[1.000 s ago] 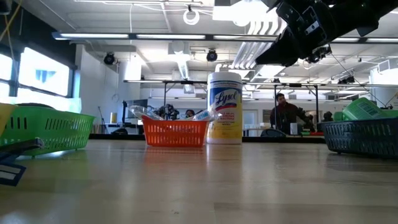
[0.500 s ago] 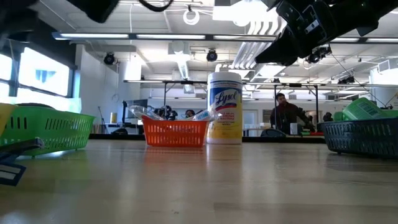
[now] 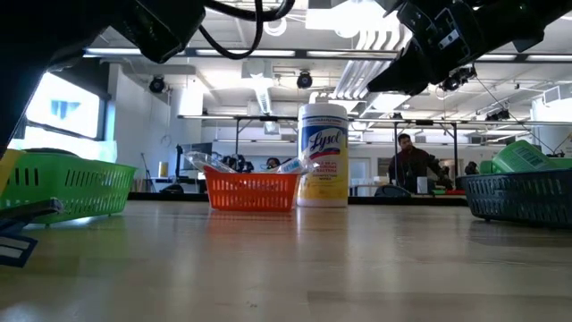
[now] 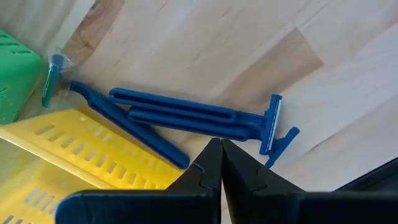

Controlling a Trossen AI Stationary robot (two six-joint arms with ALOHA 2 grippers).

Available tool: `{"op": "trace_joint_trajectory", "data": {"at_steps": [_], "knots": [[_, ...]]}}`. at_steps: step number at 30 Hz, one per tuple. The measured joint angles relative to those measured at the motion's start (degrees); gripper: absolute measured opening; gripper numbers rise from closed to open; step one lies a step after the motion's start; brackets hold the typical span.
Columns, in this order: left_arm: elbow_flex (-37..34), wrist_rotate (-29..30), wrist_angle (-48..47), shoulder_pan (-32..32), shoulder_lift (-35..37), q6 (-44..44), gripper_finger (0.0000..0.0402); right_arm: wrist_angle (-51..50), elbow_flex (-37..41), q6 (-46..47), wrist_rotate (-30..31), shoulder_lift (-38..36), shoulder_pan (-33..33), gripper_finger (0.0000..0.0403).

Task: Pick & Place Travel size toiletries
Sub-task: Put the blue razor into the yellow bin

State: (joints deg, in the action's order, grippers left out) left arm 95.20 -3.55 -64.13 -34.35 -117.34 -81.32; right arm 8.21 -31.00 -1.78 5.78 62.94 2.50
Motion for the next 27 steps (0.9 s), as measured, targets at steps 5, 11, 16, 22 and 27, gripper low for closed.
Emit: {"op": "trace_joint_trajectory", "data": {"at_steps": [5, 11, 16, 22, 27], "knots": [[0.0, -0.1, -0.2, -0.2, 0.0, -1.6, 0.0, -0.4, 0.0, 0.0, 0.0, 0.0, 0.0, 0.0003], [-0.1, 0.4, 1.2, -0.2, -3.1, -1.0, 0.0, -0.4, 0.0, 0.0, 0.0, 0.0, 0.0, 0.0003], [0.1, -2.3, 1.2, -0.2, -5.5, -0.1, 0.0, -0.4, 0.0, 0.0, 0.0, 0.0, 0.0, 0.0003], [0.2, -2.9, 1.0, -0.2, -5.8, 0.0, 0.0, -0.4, 0.0, 0.0, 0.0, 0.0, 0.0, 0.0003], [0.1, 0.2, 1.3, -0.2, -5.7, 0.9, 0.0, -0.4, 0.0, 0.0, 0.0, 0.0, 0.0, 0.0003]]}}
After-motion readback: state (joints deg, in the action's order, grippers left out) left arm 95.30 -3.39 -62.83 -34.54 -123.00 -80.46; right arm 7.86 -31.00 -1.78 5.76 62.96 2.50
